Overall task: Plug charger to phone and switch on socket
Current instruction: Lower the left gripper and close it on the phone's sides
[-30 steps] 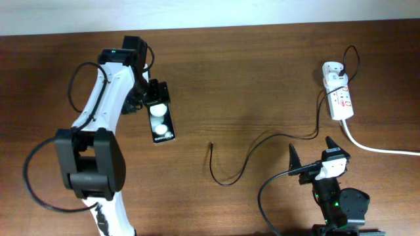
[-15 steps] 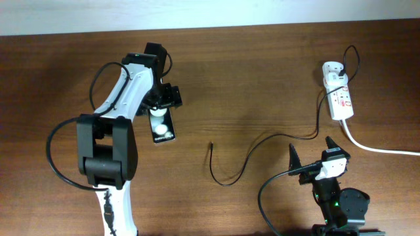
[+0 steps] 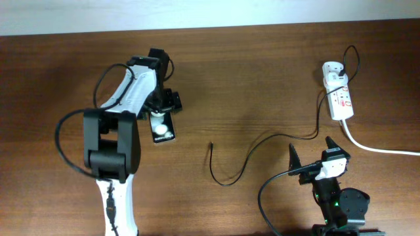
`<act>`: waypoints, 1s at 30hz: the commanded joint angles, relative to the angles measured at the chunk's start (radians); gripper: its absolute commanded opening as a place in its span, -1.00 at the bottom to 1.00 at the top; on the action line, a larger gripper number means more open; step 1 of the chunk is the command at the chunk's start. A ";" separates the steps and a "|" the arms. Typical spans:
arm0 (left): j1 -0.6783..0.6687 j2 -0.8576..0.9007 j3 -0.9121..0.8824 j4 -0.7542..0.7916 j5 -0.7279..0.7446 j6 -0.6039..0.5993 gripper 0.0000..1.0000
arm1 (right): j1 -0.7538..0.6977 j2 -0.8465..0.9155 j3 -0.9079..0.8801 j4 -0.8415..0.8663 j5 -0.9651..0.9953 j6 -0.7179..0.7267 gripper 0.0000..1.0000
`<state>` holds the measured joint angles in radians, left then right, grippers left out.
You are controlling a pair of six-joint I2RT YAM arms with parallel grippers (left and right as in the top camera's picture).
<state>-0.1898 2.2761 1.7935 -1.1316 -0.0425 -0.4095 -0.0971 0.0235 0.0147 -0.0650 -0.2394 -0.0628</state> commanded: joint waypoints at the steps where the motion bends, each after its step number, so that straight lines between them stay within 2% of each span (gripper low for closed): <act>1: 0.001 0.020 0.007 0.002 -0.018 -0.008 0.98 | 0.006 -0.005 0.000 -0.013 0.008 0.005 0.97; 14: 0.001 0.082 0.004 0.004 0.002 0.006 0.98 | 0.006 -0.005 0.000 -0.013 0.008 0.005 0.97; 30: 0.001 0.084 -0.095 0.046 0.046 0.011 0.98 | 0.006 -0.005 0.000 -0.013 0.008 0.005 0.97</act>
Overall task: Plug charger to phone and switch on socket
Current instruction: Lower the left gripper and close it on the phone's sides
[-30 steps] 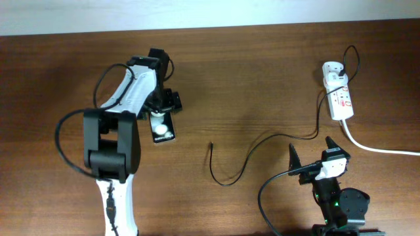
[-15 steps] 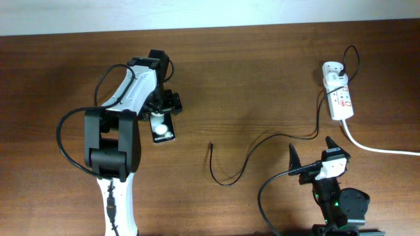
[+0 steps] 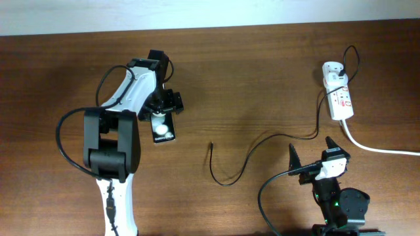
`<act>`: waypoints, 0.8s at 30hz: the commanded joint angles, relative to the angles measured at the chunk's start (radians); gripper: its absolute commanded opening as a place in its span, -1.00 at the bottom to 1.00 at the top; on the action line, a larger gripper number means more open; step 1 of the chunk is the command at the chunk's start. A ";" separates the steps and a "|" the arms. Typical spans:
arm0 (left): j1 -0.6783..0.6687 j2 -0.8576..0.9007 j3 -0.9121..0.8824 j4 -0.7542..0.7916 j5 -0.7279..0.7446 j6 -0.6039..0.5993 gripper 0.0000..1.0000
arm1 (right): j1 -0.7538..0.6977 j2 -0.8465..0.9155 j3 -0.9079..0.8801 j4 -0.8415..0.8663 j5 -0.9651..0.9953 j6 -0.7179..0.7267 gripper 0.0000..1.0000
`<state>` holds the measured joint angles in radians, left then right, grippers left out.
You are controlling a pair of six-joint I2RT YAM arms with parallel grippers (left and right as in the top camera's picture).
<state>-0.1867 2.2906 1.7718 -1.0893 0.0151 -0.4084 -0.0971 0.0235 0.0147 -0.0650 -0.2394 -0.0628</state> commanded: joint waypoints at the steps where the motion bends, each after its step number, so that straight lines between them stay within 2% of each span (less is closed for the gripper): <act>1: -0.002 0.069 -0.078 0.005 -0.011 0.034 0.98 | 0.006 -0.005 0.000 -0.013 0.008 0.005 0.97; 15: -0.002 0.069 -0.165 0.000 0.000 0.069 0.98 | 0.006 -0.005 0.000 -0.013 0.008 0.005 0.97; 18: -0.002 0.069 -0.165 0.050 0.045 0.066 0.98 | 0.006 -0.005 0.000 -0.013 0.008 0.005 0.97; 24: -0.002 0.069 -0.165 0.109 0.045 0.065 0.98 | 0.006 -0.005 0.000 -0.013 0.008 0.005 0.97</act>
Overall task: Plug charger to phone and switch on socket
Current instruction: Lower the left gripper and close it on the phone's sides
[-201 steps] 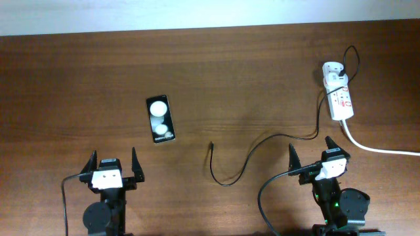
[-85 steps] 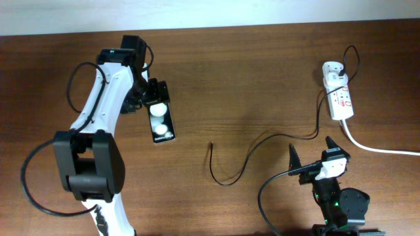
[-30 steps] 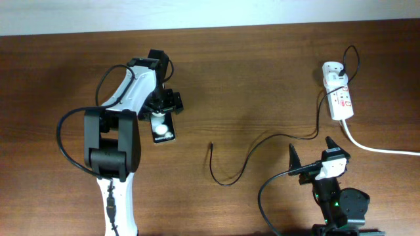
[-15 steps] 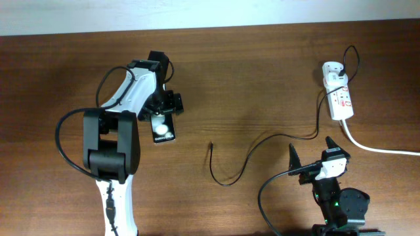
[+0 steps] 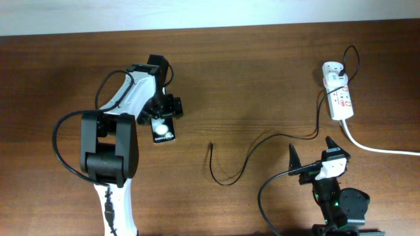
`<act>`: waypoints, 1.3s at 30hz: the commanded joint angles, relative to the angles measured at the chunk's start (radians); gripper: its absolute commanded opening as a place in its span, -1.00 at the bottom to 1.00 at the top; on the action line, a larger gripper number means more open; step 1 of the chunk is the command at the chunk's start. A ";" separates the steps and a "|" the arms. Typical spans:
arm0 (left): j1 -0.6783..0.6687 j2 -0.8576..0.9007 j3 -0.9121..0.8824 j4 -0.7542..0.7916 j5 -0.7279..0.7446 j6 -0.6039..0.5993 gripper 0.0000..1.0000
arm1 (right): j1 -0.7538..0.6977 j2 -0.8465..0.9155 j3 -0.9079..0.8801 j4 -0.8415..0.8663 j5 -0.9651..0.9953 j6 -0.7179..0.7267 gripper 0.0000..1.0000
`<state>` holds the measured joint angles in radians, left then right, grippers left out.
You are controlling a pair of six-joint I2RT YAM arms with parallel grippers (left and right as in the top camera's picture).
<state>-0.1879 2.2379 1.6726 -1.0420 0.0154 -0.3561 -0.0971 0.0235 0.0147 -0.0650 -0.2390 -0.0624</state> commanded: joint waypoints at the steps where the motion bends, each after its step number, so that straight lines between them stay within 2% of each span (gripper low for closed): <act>1: -0.001 0.122 -0.066 0.077 0.045 0.013 0.98 | 0.006 -0.005 0.000 -0.013 0.008 0.004 0.97; 21: -0.048 0.122 -0.069 0.083 0.056 0.015 0.98 | 0.006 -0.005 0.000 -0.013 0.008 0.004 0.97; 29: -0.048 0.122 -0.069 0.057 0.060 0.101 0.98 | 0.006 -0.005 0.000 -0.013 0.008 0.004 0.97; 39: -0.048 0.122 -0.069 0.041 0.060 0.126 0.98 | 0.006 -0.005 0.000 -0.013 0.008 0.004 0.97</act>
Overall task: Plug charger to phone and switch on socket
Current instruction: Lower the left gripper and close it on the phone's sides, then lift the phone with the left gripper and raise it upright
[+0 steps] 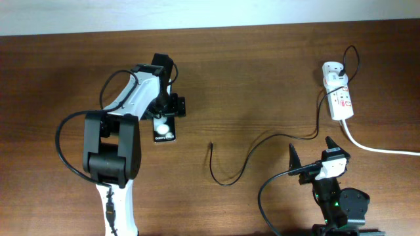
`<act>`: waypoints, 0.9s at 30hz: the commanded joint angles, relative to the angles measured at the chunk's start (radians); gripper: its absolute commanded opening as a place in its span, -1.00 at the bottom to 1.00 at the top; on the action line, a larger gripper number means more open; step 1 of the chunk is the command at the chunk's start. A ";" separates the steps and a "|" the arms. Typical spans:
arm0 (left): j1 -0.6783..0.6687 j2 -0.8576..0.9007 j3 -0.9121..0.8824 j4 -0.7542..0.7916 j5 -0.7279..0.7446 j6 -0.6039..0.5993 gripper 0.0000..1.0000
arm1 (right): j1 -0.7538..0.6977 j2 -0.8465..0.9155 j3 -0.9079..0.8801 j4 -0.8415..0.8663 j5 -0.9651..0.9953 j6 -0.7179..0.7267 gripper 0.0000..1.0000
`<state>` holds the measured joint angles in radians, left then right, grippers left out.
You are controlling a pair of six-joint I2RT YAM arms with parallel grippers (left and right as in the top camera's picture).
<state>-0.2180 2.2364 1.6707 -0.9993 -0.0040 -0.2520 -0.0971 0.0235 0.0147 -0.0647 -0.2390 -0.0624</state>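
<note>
The phone [164,131], a small dark slab with a white round mark, lies left of the table's middle. My left gripper [168,109] hangs over its far end. Its fingers are hidden under the wrist, so their state does not show. The thin black charger cable [244,157] ends in a free plug tip [211,145] right of the phone and runs back to the white power strip [341,101] at the far right. A white adapter [333,69] sits in the strip. My right gripper [310,145] rests near the front edge, open, holding nothing.
A white mains cord [380,150] leaves the strip toward the right edge. The left arm's own black cable [62,131] loops out to the left of the arm. The wooden table [262,65] ends at a pale wall along the back.
The left gripper has shifted slightly to the right and turned a little over the phone's far end. The phone, the cable and the right arm are where they were.
At every earlier moment the left gripper hovered at the phone's far end, its wrist angle a little different each time. The phone stayed in nearly the same spot. The cable tip lay free on the table and the right gripper stayed open at the front.
</note>
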 commanded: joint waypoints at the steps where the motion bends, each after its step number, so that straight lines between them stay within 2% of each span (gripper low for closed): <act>1: -0.018 0.124 -0.068 0.000 0.080 0.022 0.98 | 0.006 -0.005 0.000 -0.014 0.008 0.004 0.97; 4: -0.018 0.124 -0.068 0.000 0.079 0.022 0.97 | 0.006 -0.005 0.000 -0.014 0.008 0.004 0.97; 8: -0.018 0.124 -0.068 0.000 0.079 0.022 0.81 | 0.006 -0.005 0.000 -0.014 0.008 0.004 0.97; 11: -0.018 0.124 -0.068 0.000 0.079 0.022 0.82 | 0.006 -0.005 0.000 -0.014 0.008 0.004 0.97; 13: -0.018 0.124 -0.068 0.000 0.079 0.022 0.72 | 0.006 -0.005 0.000 -0.014 0.008 0.004 0.98; 14: -0.018 0.124 -0.068 0.000 0.079 0.022 0.57 | 0.006 -0.005 0.000 -0.014 0.008 0.004 0.97; 22: -0.018 0.124 -0.068 -0.001 0.079 0.022 0.54 | 0.006 -0.005 0.000 -0.014 0.008 0.004 0.97; 24: -0.018 0.124 -0.068 -0.001 0.079 0.022 0.47 | 0.006 -0.005 0.000 -0.014 0.008 0.004 0.97; 27: -0.018 0.124 -0.068 -0.001 0.079 0.022 0.24 | 0.006 -0.005 0.000 -0.014 0.008 0.004 0.97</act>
<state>-0.2234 2.2364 1.6711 -1.0004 -0.0029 -0.2386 -0.0971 0.0235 0.0147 -0.0650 -0.2390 -0.0624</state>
